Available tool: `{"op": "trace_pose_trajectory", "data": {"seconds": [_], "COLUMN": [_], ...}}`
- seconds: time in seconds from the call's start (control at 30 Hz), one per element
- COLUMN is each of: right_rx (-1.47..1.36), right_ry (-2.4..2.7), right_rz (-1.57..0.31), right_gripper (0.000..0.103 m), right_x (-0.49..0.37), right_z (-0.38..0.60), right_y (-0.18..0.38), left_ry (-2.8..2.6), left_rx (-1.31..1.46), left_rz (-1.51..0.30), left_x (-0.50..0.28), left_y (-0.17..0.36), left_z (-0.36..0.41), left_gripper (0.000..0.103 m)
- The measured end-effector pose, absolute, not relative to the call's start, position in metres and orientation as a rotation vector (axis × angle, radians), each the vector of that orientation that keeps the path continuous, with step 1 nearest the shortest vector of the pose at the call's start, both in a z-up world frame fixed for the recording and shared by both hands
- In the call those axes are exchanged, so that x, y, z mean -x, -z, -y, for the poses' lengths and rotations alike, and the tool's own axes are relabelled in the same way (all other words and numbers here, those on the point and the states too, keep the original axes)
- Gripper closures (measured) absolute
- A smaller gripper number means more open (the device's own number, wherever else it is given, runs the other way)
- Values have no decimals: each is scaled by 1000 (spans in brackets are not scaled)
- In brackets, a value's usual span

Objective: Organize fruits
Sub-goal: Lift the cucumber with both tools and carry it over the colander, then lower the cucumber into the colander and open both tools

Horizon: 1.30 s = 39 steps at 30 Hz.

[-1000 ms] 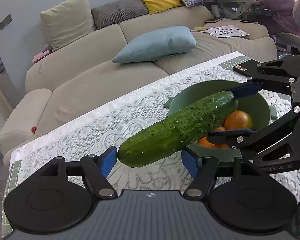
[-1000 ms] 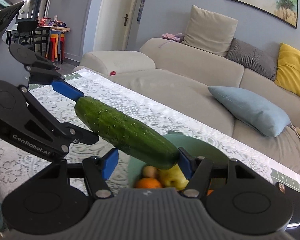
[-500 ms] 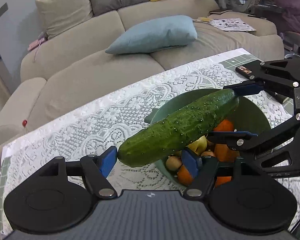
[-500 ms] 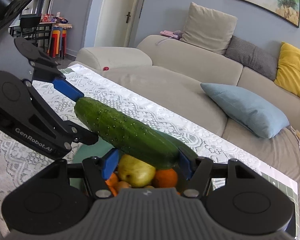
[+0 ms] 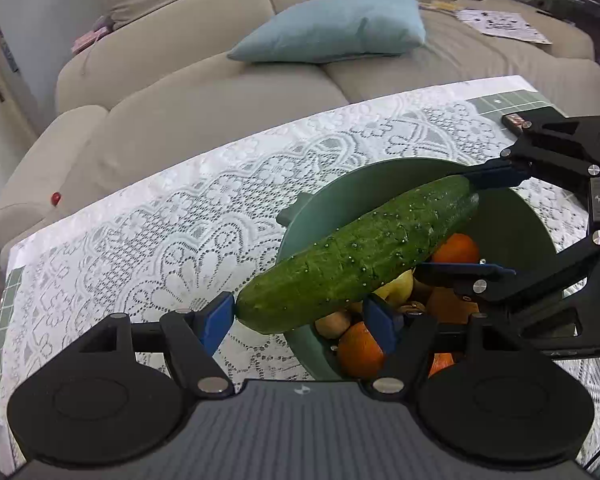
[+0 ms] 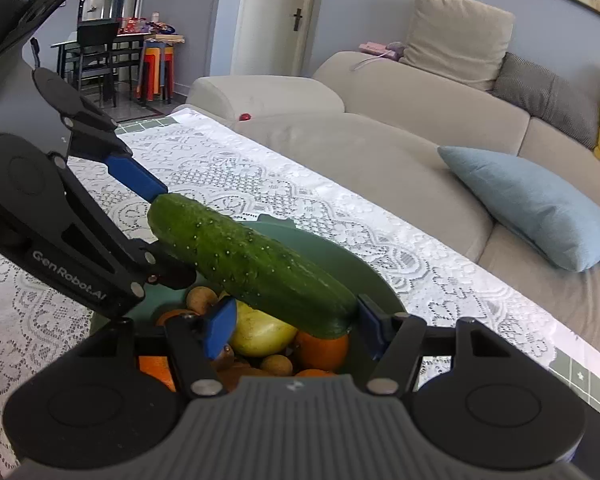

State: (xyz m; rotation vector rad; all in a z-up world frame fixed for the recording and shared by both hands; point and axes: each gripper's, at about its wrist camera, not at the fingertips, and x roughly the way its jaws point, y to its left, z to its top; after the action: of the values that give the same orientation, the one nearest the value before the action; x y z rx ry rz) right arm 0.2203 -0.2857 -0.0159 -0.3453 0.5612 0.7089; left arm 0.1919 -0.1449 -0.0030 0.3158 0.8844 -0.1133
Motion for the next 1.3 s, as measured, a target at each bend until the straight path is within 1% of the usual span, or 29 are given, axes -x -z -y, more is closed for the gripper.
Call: {"op": "trace_pose_trajectory", "data": {"seconds": [0.23,0.3,0.4,0.73,0.83,0.87,0.93,1.0,1.07,1.23,1.3], "right_rx": [315,310,294,323,360,366,385,401,418,435,430], "right_ry": [-741,-721,-688,-629,-598,-590,-577,-556,-535,-495,-479], "right_rz": [-597,-618,-619,-635,-625,-615,-608,-598,-590,-546,-532], "right_gripper": [42,44,43,42,34,27,27,21,19,18,16], "right_x": [-229,-232,-233,-229,-226,-225,-222,-218,-213,-193,-183], "right_z": [293,294,296,293,288,287,284,281,277,268,263], "right_y": [25,30,34,31,25,23,17,9,1,-22,-31], "left_ry": [67,68,78,107,114,120,127,131,129,112,101], "left_rx": [-394,-422,-447,-411,-386,-374,-361,-346,-335,-296,-276], "left_rz": [-889,-881,-884,-872,-872,-860,-838,-820,-804,-751,-726], "left_x": [-193,-192,-189,-187,-185,-182,-178,-173,-168,-153,-146], "left_y": [8,10,13,16,16,14,9,3,-3,-15,-21], "left_z": [161,166,173,165,162,160,157,153,149,132,125], "left_gripper": [22,26,26,26,26,26,26,26,26,26,26]}}
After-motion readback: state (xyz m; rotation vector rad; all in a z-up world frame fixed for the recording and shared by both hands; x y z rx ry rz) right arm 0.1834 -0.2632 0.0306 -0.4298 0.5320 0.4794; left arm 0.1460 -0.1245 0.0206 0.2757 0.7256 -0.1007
